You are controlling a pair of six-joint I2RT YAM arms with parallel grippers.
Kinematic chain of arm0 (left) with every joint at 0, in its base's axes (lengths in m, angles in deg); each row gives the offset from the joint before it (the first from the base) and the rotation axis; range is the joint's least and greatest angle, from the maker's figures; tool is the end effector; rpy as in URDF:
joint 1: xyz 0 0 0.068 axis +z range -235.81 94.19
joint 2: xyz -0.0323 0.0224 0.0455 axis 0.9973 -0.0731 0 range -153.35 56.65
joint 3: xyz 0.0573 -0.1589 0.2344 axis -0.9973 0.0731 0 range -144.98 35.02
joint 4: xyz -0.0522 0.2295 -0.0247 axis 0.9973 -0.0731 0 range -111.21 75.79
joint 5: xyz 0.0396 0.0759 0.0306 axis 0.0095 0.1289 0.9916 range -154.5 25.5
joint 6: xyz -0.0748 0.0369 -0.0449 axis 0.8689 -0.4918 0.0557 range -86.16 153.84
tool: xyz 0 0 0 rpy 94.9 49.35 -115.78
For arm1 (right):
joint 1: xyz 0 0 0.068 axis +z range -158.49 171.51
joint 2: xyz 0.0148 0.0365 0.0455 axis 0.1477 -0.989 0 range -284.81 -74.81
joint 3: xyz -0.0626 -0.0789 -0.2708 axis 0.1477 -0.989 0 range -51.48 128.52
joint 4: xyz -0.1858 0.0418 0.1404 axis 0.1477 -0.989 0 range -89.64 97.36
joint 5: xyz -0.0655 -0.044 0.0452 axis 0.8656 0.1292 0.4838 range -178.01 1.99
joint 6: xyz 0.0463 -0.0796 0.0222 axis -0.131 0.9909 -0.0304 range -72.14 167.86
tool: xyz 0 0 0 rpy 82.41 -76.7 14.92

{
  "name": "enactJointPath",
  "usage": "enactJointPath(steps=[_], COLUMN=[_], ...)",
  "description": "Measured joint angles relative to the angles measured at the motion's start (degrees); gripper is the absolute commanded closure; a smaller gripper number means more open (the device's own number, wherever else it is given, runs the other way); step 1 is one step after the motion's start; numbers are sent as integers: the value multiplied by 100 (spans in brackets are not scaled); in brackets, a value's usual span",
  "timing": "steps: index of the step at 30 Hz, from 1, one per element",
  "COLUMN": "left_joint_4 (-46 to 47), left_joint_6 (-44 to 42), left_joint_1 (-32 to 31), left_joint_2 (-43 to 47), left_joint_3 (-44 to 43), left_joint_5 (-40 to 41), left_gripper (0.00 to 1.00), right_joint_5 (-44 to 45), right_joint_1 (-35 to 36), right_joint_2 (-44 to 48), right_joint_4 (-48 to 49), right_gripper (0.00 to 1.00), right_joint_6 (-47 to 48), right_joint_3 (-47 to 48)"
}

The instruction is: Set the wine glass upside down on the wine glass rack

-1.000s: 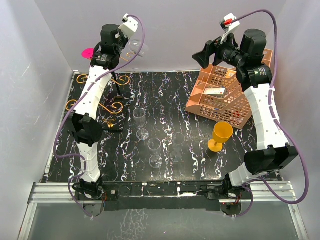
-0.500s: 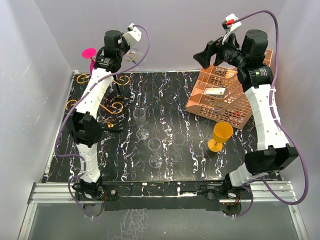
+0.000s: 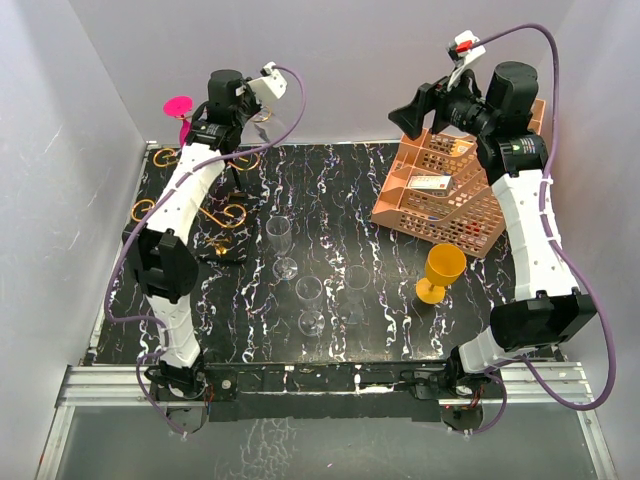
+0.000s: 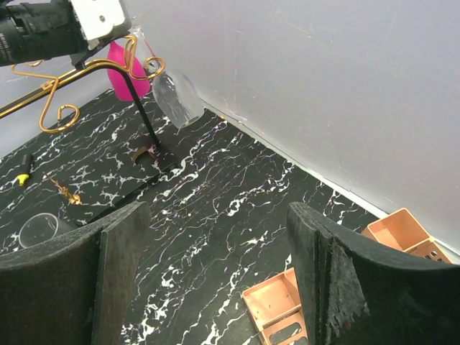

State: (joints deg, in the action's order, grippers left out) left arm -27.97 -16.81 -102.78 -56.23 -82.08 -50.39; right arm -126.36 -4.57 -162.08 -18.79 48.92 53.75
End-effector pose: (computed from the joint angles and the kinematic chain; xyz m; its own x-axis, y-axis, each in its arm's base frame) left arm 0.4817 -0.1252 0.4219 -0.0595 0.8022 -0.5940 0.1563 0.5952 0.7882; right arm 0.3312 0.0760 0.4981 -0.1298 -0.0235 -0.9913 -0.6689 0.7401 0.0700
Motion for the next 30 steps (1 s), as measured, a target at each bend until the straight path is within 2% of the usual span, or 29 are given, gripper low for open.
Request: enactJointPath(steps=[30], left_joint_4=[-42], left_joint_6=[-962], left_joint_1=[-243], left_joint_2=[730], left_joint_3=[664], left_joint_5=[-448], left_gripper=[100], right_joint_5=[-208], right_joint_1=[-199], right_joint_2=[98], right_joint_4=[179], right_gripper=[16], right_joint_6=[-149], right_joint_3=[-197])
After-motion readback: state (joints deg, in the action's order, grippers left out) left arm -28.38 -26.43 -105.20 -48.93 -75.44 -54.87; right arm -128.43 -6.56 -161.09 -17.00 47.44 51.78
